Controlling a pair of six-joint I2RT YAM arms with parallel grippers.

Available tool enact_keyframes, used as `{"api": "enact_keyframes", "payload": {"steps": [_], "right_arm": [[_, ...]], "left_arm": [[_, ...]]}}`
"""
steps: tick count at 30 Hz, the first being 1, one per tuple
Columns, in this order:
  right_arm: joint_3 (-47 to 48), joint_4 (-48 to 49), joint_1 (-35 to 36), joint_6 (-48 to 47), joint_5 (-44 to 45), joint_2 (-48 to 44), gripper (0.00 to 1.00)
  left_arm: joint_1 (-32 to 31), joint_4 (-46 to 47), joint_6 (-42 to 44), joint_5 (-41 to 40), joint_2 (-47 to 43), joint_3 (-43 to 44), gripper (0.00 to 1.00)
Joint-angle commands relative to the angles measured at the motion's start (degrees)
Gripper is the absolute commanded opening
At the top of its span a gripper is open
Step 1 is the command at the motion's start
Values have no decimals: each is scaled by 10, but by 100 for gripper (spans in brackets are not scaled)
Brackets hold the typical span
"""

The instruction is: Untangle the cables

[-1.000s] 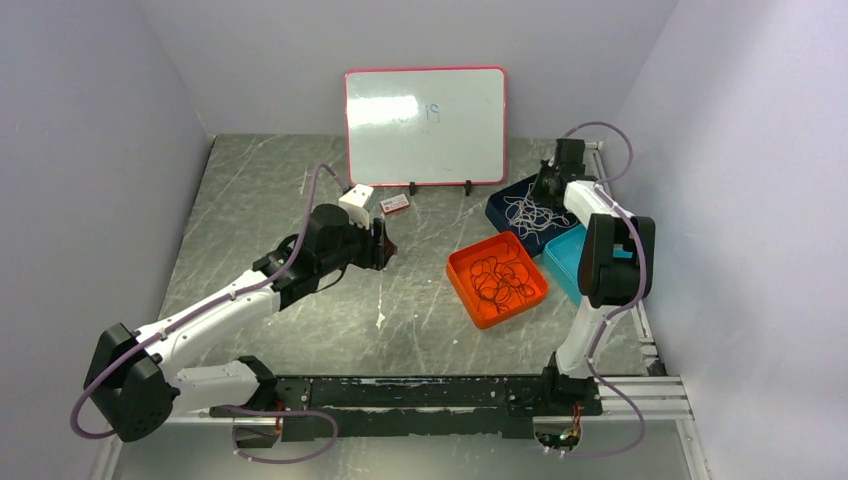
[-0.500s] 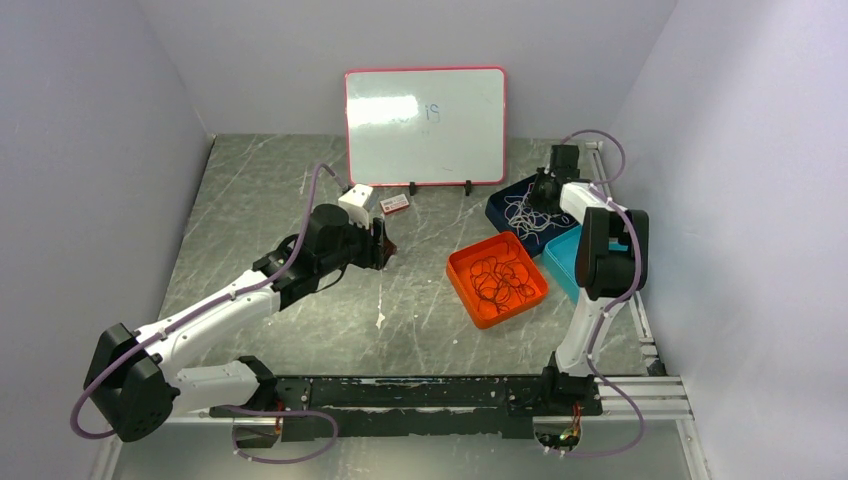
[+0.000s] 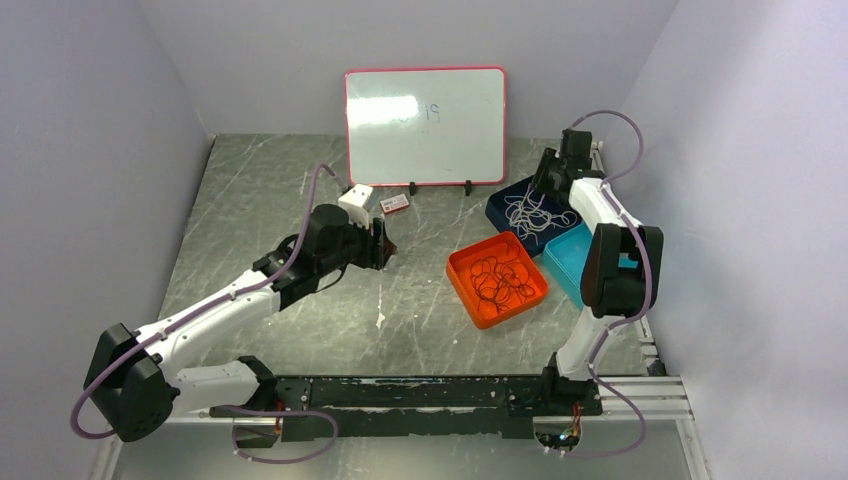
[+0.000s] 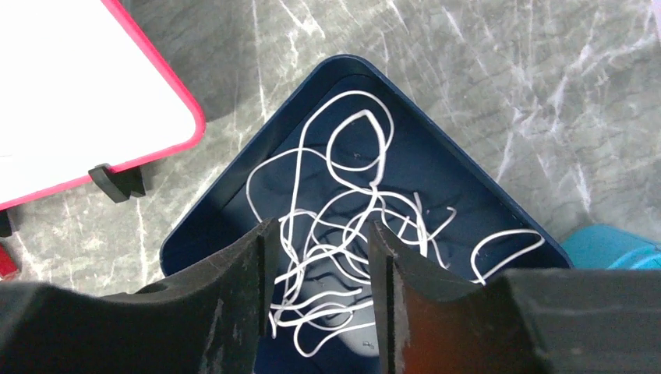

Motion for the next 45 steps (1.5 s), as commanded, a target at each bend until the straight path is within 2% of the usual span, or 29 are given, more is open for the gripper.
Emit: {"api": "enact_keyframes", "payload": {"steps": [1, 5, 9, 14, 17, 21, 26, 30, 37, 45], "right_arm": [[4, -19, 0, -9, 32, -26, 51], [4, -24, 0, -12, 27, -58, 53], [-2, -18, 17, -4, -15, -100, 53], [7, -31, 97, -6, -18, -137, 52], [-3, -22, 159, -19, -52, -154, 50], [-45, 11, 220, -59, -172, -172, 50], [-118, 72, 287, -169, -321, -192, 50], [-151, 118, 331, -197, -326, -176, 51], [-160, 139, 383, -253, -329, -107, 54], [-138, 174, 391, -264, -338, -44, 55]], "left_arm": [[5, -2, -4, -14, -5, -8, 59], [8, 0, -5, -14, -3, -9, 60], [23, 1, -9, -16, -2, -11, 61], [56, -20, -42, -27, -2, -7, 61], [76, -33, -44, -33, -15, -8, 61], [105, -53, -43, -42, -48, -17, 63], [122, -62, -41, -36, -93, -38, 65], [124, -58, -40, -20, -103, -48, 65], [125, -62, -45, -24, -120, -47, 65], [125, -67, -41, -22, -114, -45, 64]]}}
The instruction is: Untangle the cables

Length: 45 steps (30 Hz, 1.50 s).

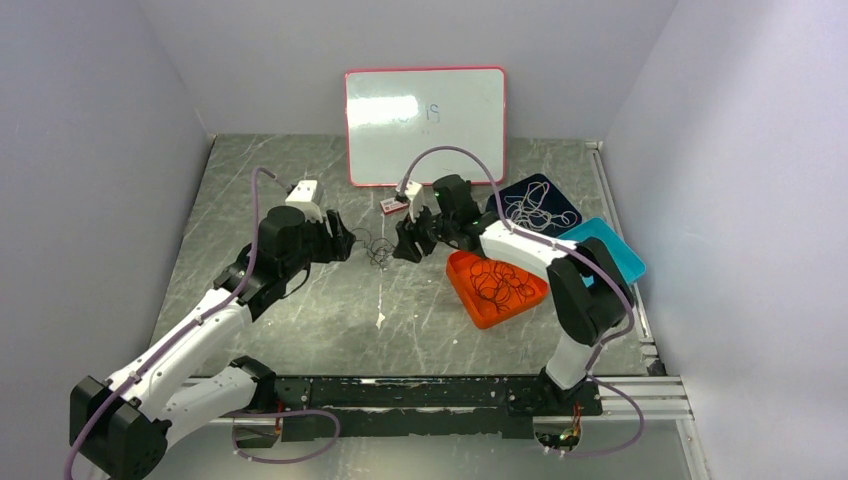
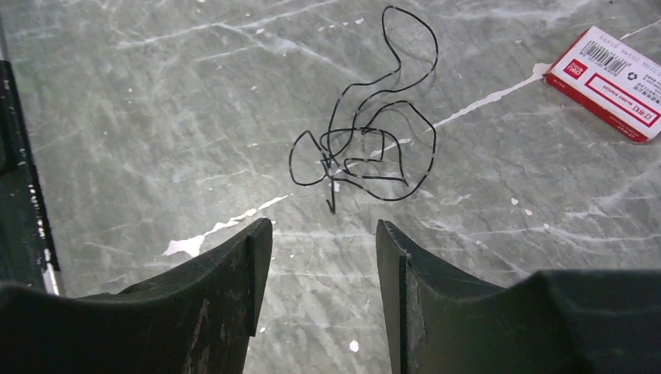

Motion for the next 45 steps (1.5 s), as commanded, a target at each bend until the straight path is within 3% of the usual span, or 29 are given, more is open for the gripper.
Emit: {"api": "enact_keyframes", "payload": {"steps": [1, 8, 11, 13, 16, 21, 30, 38, 45], "right_arm": [[18, 44, 4, -17, -13, 35, 55], [51, 53, 8, -7, -45, 87, 51], [51, 71, 9, 3, -40, 98, 44], [51, 81, 9, 9, -38, 101, 36], [50, 91, 8, 17, -35, 101, 18], [19, 124, 8, 32, -15, 67, 1], [43, 63, 8, 97, 36, -10, 0], [72, 0, 9, 208, 145, -90, 0], [106, -38, 20, 254, 99, -97, 0]], "left_arm": [[7, -6, -2, 7, 0, 0, 64], [7, -10, -6, 2, -10, -12, 65], [7, -10, -5, 0, -9, -13, 65], [7, -9, -5, 0, -7, -13, 65], [8, -9, -6, -1, -5, -13, 65], [7, -6, -4, -5, -11, -18, 65], [7, 13, 8, -4, -57, -28, 66], [7, 73, 70, 51, -99, -41, 70], [7, 138, 100, 114, -108, -38, 78]]}}
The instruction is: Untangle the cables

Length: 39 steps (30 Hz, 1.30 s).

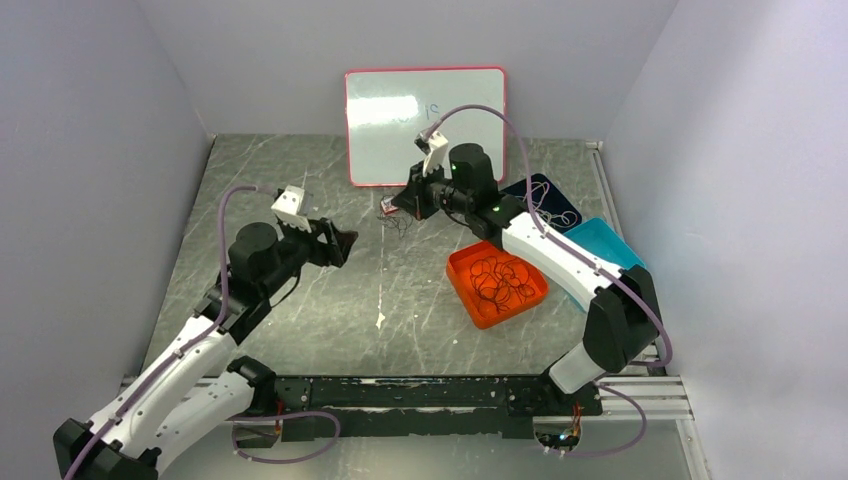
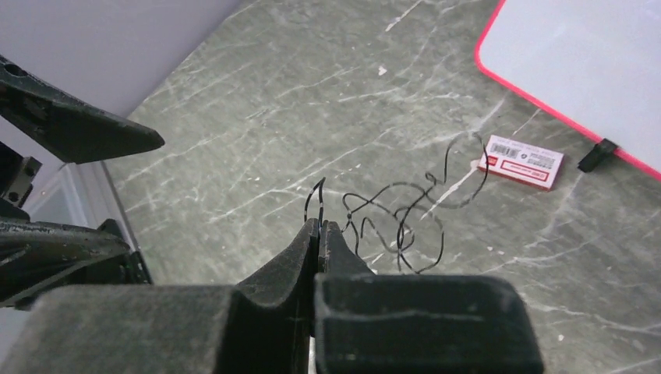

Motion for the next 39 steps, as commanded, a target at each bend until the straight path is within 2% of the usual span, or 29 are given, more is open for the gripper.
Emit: {"api": "enact_keyframes", "payload": {"steps": [1, 8, 12, 18, 22, 27, 36, 39], "right_arm": [[35, -47, 15, 39, -15, -1, 0], [69, -69, 31, 48, -33, -14, 0], [79, -78, 38, 51, -45, -18, 0], [84, -91, 43, 52, -56, -33, 0], [78, -88, 43, 61, -53, -50, 0], [81, -93, 43, 68, -58, -65, 0], [117, -92, 43, 70, -35, -102, 0], [129, -85, 43, 71, -26, -111, 0]], "left_arm": [[4, 72, 36, 69, 9, 14, 79], [5, 125, 41, 155, 68, 32, 77], [5, 150, 37, 161, 97, 33, 76], [5, 200, 19, 123, 123, 30, 70], [5, 253, 10, 140, 161, 38, 67], [4, 285, 3, 165, 196, 42, 59], [4, 267, 2, 125, 191, -16, 37], [4, 273, -8, 120, 181, -43, 35]]}}
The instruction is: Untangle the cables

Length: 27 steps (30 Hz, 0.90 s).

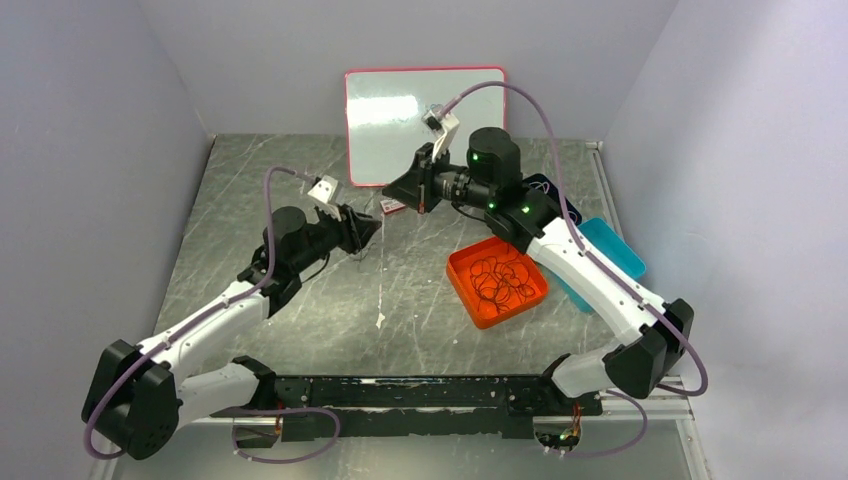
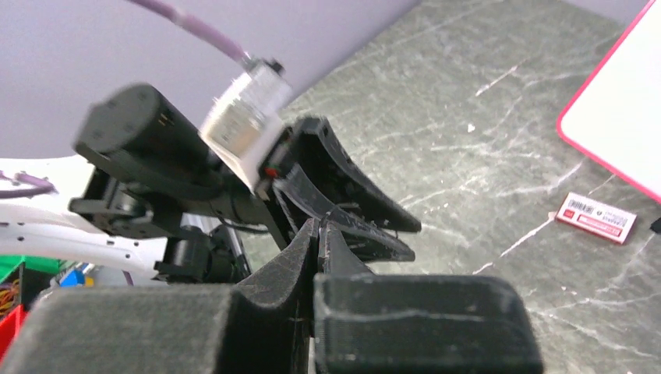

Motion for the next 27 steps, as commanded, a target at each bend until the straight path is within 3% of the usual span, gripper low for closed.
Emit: {"api": "enact_keyframes", "payload": {"steps": [1, 15, 27], "right_arm": [[35, 15, 3, 6, 14, -30, 0], [120, 7, 2, -36, 78, -60, 0], [208, -38, 3, -111, 242, -73, 0]], "left_arm": [[4, 15, -12, -18, -17, -42, 34], [5, 5, -24, -22, -30, -94, 32], [5, -7, -34, -37, -50, -129, 31]]}}
